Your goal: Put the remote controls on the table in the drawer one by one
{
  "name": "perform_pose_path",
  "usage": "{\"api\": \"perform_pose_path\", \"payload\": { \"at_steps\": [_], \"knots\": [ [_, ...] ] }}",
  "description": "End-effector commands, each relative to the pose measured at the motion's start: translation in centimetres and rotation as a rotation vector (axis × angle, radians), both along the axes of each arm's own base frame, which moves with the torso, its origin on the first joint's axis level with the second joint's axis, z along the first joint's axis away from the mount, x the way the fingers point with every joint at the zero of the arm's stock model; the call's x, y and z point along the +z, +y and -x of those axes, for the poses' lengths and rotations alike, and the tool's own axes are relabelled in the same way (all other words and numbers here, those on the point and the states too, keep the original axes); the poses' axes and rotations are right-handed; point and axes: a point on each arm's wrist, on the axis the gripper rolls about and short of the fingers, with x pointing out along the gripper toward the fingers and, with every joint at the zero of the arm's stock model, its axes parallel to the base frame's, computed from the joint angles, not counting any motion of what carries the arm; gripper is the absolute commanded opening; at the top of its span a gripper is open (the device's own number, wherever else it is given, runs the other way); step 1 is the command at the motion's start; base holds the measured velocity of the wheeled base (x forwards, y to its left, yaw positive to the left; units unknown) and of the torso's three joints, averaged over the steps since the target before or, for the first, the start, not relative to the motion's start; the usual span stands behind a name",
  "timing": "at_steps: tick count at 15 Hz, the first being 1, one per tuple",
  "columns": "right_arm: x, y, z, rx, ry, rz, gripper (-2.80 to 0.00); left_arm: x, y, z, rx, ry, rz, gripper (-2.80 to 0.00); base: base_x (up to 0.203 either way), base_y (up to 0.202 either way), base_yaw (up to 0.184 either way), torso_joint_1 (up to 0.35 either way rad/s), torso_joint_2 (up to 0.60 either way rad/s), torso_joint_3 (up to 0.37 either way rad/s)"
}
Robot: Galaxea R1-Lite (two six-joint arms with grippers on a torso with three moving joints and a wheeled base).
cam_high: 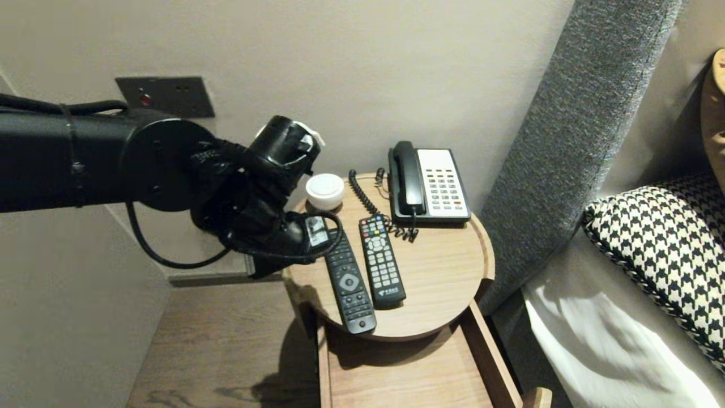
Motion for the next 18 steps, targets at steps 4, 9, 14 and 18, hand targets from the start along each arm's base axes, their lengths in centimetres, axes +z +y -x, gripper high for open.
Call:
{"api": "perform_pose_path", "payload": {
  "at_steps": [4,9,14,18],
  "knots": [
    [-1.1,0.0,-0.3,0.000,0.039,0.001,-2.80,-2.8,-3.5,-1.8,0.009,0.118,-0.029,-2.80,0.000,0.000,0.000,0.000,0.00,0.000],
    [-1.1,0.0,-0.3,0.000,0.039,-0.001,-2.80,-2.1,-4.5,-2.0,0.060,0.082,0.014,0.00,0.000,0.000,0.000,0.000,0.00,0.000],
    [-1.1,0.0,-0.3,0.000,0.039,0.001,-2.80,-3.0,-5.0,-2.6,0.077,0.089,0.008,0.00,0.000,0.000,0.000,0.000,0.00,0.000],
    [-1.1,0.0,-0.3,0.000,0.039,-0.001,-2.80,-4.9,-5.9,-3.4,0.096,0.089,-0.044,0.00,0.000,0.000,0.000,0.000,0.00,0.000]
  ]
}}
